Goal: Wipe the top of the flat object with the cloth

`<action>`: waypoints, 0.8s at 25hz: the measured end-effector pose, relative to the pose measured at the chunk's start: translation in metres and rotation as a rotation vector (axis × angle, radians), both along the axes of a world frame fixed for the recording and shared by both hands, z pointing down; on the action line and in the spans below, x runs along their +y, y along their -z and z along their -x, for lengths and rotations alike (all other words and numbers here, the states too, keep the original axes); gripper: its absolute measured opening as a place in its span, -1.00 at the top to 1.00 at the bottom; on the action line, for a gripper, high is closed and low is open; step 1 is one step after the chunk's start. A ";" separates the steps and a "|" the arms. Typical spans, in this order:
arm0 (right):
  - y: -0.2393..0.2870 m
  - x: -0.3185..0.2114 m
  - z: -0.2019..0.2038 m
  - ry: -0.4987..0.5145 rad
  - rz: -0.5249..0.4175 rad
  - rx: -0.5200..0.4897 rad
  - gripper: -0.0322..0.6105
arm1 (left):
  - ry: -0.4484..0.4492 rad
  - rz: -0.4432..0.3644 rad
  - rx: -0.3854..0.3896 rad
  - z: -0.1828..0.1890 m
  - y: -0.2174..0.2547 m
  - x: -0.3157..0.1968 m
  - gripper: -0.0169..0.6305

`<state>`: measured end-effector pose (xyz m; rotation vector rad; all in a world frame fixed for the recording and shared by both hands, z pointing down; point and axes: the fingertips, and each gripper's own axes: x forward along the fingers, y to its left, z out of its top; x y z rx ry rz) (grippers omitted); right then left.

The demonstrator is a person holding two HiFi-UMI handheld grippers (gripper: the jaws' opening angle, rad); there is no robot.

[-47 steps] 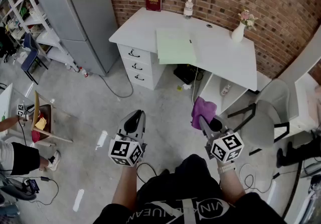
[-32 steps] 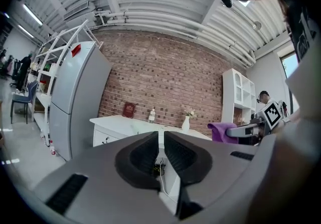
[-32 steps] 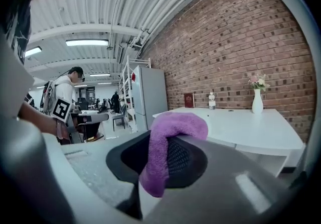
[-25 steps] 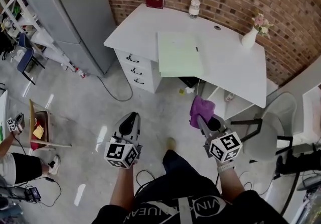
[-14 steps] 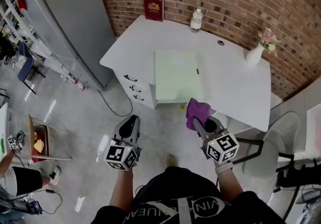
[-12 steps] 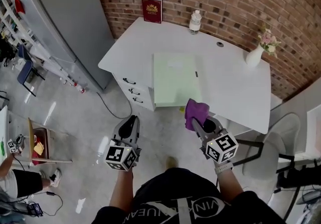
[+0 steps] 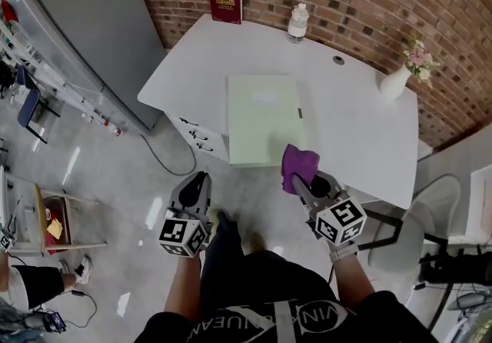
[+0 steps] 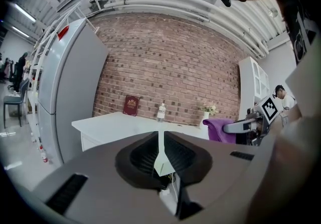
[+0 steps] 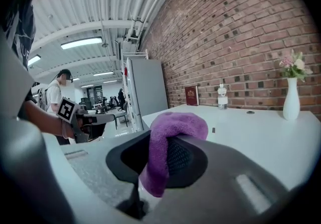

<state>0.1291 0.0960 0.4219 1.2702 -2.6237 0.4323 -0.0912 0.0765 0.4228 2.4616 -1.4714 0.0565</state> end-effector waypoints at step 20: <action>-0.009 -0.179 0.082 0.045 0.164 0.047 0.71 | -0.159 0.036 -0.004 0.014 -0.016 -0.184 0.84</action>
